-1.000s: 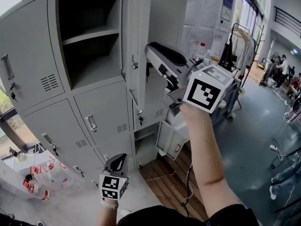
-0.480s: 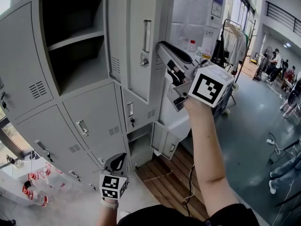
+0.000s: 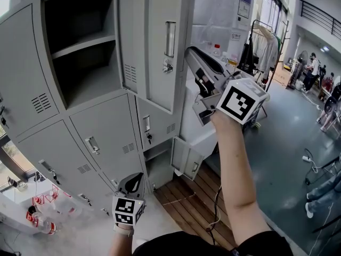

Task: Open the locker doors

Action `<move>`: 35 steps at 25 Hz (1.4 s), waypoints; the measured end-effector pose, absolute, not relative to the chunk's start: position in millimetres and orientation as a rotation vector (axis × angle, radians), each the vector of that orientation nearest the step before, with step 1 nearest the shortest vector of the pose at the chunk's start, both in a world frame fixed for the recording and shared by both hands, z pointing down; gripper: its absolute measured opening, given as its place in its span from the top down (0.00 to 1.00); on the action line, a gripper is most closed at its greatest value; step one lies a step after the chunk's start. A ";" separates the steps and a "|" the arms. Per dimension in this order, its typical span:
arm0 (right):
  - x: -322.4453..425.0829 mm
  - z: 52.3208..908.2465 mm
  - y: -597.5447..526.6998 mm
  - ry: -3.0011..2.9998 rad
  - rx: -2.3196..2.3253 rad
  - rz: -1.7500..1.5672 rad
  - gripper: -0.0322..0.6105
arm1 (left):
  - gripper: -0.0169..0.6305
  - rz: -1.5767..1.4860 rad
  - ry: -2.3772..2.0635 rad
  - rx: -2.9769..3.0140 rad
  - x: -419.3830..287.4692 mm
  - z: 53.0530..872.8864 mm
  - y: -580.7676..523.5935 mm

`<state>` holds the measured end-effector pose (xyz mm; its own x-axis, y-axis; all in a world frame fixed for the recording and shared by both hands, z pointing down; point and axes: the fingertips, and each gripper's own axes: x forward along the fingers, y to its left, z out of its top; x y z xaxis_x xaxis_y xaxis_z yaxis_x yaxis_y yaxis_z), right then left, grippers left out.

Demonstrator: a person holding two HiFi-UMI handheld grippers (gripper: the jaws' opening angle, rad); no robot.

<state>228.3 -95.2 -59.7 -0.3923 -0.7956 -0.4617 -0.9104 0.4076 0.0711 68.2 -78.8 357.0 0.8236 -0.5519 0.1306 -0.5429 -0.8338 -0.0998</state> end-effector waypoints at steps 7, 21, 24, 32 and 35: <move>234.3 -17.4 -76.3 2.295 -1.499 0.387 0.85 | 0.95 -0.205 0.843 -2.962 70.1 355.9 -69.2; 211.0 173.5 -35.6 2.290 -1.700 0.200 0.85 | 0.95 -0.166 0.785 -3.042 65.7 373.4 -47.7; 199.1 219.4 -28.4 2.344 -1.760 0.153 0.85 | 0.95 -0.156 0.746 -3.061 64.2 379.1 -41.8; 160.7 303.5 -8.6 2.480 -1.810 0.064 0.86 | 0.95 -0.143 0.742 -3.068 50.0 390.4 -32.0; 145.0 326.2 -0.9 2.525 -1.802 0.013 0.86 | 0.95 -0.166 0.742 -3.065 43.7 398.3 -26.0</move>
